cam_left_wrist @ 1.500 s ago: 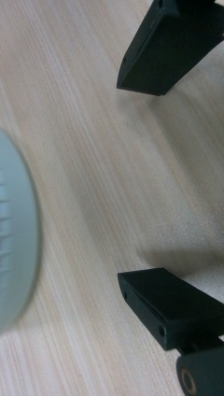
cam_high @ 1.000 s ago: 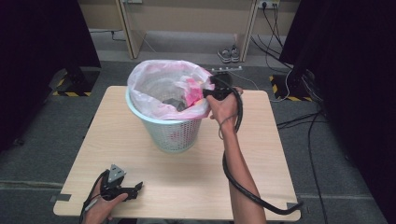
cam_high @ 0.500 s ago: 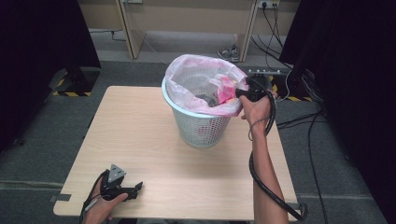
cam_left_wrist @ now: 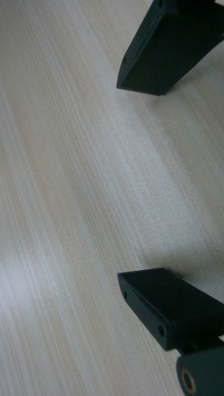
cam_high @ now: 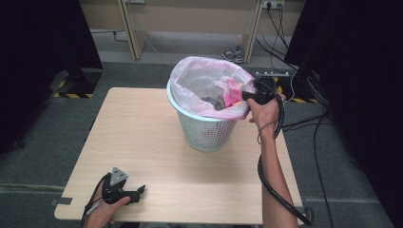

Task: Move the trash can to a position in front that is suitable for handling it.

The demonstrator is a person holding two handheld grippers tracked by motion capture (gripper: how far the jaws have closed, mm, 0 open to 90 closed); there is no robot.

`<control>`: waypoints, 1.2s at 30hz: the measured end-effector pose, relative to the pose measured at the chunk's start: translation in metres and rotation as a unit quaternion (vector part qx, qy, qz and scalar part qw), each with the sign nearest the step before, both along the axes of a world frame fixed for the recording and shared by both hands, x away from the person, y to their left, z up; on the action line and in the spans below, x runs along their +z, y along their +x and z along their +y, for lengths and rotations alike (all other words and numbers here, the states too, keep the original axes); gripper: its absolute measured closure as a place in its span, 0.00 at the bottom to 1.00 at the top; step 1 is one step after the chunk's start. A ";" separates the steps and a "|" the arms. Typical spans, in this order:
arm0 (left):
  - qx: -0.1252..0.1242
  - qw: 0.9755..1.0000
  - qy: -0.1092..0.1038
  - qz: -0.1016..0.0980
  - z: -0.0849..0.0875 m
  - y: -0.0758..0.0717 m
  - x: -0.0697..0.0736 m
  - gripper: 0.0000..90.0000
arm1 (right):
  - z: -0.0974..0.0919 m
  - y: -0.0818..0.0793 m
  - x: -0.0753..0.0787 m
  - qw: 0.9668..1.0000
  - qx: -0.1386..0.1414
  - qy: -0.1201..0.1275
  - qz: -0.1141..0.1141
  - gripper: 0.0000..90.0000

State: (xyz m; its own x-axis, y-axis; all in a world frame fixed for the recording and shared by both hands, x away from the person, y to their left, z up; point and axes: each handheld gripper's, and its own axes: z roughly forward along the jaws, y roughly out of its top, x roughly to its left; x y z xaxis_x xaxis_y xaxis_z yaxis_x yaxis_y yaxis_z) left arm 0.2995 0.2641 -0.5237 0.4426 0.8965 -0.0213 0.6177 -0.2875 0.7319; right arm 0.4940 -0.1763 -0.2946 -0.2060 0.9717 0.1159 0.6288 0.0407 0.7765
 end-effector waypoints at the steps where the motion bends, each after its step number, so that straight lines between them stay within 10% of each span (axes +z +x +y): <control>1: 0.000 1.000 0.000 0.000 0.000 0.000 0.000 0.07 | 0.000 0.000 0.000 1.000 0.000 0.001 0.000 0.74; 23: 0.000 1.000 0.000 0.000 0.000 0.000 0.000 0.07 | -0.006 -0.029 0.002 0.999 0.037 -0.005 0.015 0.72; 30: 0.000 1.000 0.000 0.000 0.000 0.000 0.000 0.07 | -0.007 -0.032 0.006 0.999 0.039 -0.009 -0.022 0.37; 36: 0.001 1.000 0.000 0.001 0.000 0.000 0.000 0.07 | 0.004 -0.040 0.016 0.996 0.065 -0.027 -0.053 0.28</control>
